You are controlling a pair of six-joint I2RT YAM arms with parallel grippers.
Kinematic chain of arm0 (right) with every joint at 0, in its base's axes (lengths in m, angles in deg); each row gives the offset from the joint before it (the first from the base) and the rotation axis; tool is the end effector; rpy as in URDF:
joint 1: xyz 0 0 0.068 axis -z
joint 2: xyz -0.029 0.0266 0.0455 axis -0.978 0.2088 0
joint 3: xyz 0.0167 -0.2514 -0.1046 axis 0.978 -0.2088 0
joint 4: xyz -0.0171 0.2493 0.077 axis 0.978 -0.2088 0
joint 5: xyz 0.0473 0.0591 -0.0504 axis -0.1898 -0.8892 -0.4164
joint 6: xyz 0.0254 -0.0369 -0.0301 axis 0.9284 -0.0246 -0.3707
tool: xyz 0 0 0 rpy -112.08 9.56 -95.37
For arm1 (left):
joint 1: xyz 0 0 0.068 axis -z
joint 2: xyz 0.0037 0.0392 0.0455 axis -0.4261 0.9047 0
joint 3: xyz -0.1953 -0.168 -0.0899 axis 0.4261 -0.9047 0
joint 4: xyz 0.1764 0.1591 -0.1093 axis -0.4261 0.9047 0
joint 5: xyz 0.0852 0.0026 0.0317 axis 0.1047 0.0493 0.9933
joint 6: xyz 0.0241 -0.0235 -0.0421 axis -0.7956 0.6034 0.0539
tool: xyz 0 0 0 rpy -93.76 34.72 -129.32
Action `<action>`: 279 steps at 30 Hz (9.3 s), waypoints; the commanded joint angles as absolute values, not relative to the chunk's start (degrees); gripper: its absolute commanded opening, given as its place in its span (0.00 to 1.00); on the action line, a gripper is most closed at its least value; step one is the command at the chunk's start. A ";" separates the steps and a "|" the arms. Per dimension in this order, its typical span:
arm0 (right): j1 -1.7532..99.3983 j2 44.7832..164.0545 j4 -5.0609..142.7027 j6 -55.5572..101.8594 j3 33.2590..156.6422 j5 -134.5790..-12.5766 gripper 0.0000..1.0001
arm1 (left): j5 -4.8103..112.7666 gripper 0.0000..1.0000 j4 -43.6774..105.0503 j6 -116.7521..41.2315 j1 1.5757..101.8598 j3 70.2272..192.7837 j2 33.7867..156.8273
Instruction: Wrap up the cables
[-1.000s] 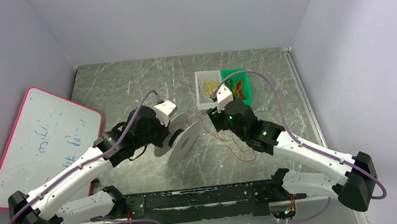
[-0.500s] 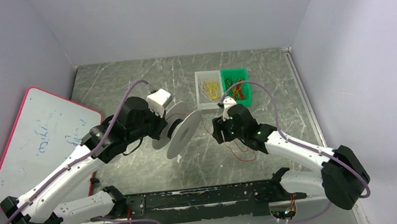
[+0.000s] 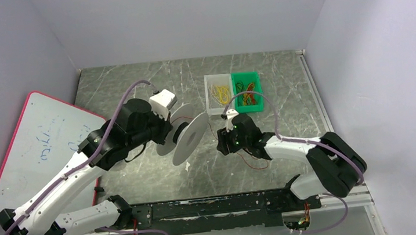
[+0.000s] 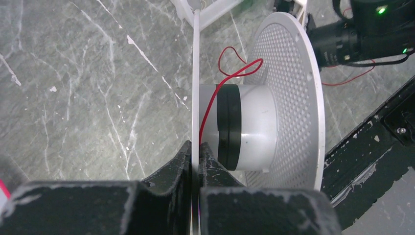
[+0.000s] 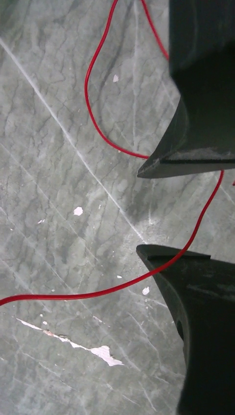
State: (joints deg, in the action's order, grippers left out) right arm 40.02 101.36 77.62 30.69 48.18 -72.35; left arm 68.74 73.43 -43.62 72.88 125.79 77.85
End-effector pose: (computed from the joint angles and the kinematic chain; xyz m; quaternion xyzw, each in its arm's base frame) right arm 0.1975 0.1589 0.1539 -0.2083 0.8845 0.2282 0.3496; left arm 0.1417 -0.1496 0.3748 0.2871 0.8257 -0.1726 0.4538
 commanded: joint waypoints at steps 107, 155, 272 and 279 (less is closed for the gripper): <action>32.08 83.74 90.43 9.84 54.40 -54.16 0.21 | 37.34 0.07 76.88 -47.72 74.35 138.70 69.53; 28.75 96.02 121.54 41.59 32.33 -78.53 0.00 | 86.94 0.07 49.37 -27.70 74.39 144.63 76.25; 32.28 82.51 124.51 44.18 41.22 -92.90 0.23 | 73.77 0.07 34.82 -23.88 76.84 132.70 68.94; 28.89 90.22 131.94 45.37 40.52 -88.51 0.33 | 72.80 0.07 33.72 -23.15 76.83 134.04 70.03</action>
State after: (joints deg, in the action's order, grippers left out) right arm 30.64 86.60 125.40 44.70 40.00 -91.67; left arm 74.58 40.91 -24.98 76.77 130.25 69.92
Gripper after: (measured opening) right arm 0.300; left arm 0.077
